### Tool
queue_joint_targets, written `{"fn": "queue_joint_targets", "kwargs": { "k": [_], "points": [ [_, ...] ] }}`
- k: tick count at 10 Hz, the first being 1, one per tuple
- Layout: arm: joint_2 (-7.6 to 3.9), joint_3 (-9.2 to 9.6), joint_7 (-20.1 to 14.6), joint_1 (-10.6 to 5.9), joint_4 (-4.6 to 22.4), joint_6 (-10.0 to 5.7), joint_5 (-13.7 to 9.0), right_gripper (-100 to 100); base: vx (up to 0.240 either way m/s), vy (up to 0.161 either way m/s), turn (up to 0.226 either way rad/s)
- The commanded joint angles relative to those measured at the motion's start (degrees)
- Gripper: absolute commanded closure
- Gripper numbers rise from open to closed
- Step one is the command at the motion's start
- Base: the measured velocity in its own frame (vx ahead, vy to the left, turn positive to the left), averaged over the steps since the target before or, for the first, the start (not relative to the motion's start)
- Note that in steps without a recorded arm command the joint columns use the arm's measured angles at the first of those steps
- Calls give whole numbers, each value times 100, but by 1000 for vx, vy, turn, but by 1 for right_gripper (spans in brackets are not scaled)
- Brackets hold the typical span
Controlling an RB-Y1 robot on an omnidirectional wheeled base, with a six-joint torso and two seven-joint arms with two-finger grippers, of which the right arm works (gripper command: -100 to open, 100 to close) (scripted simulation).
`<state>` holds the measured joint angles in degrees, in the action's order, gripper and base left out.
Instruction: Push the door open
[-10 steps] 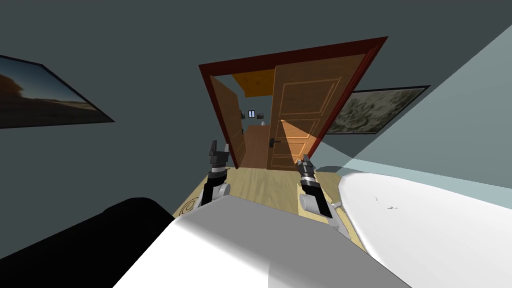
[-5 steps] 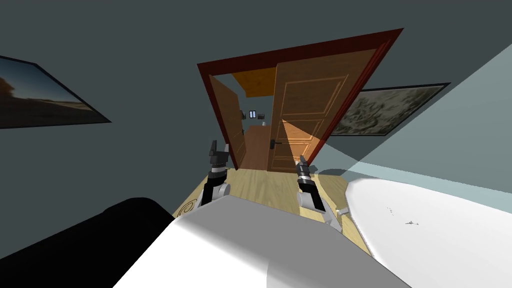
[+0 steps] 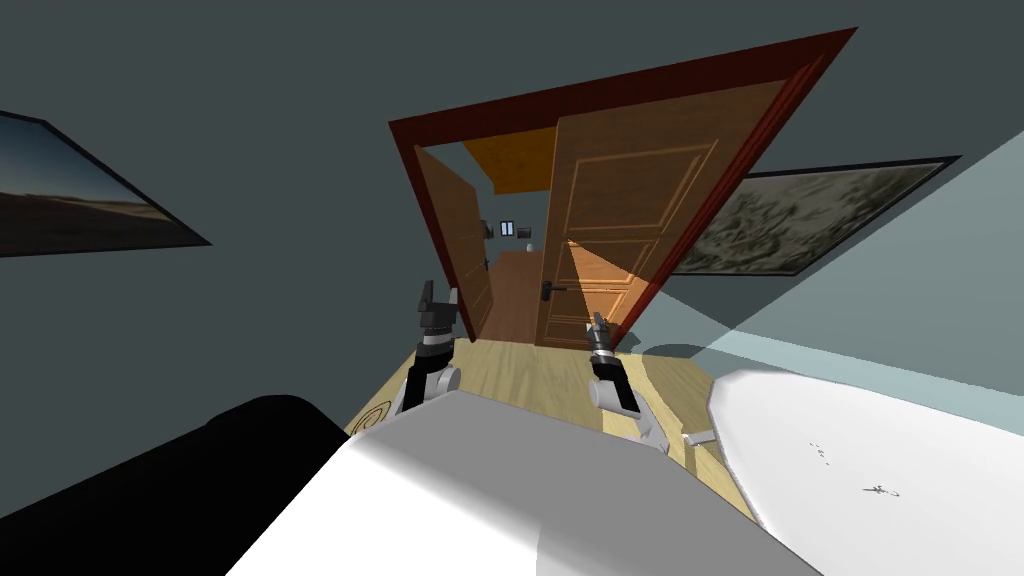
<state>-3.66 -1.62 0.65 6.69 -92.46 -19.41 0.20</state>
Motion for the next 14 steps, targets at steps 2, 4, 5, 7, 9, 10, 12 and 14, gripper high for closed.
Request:
{"fn": "queue_joint_targets", "kwargs": {
  "k": [2, 4, 5, 7, 9, 10, 12, 14],
  "points": [
    [31, -20, 13, -204, 335, 47, 14, -100, 95, -17, 37],
    [61, -33, 21, -346, 589, 68, 25, -100, 81, -16, 30],
    [79, -39, 25, -414, 711, 78, 30, -100, 117, -11, 32],
    [116, -51, 33, -551, 956, 97, 40, -100, 107, -16, 33],
    [157, -63, 41, -680, 1188, 116, 50, -100, 91, -19, 34],
    [202, -74, 48, -803, 1409, 134, 59, -100, 124, -19, 42],
    [248, -85, 55, -923, 1625, 152, 68, -100, 145, -18, 35],
    [298, -95, 61, -1030, 1815, 167, 76, -100, 90, -17, 25]
  ]
}}
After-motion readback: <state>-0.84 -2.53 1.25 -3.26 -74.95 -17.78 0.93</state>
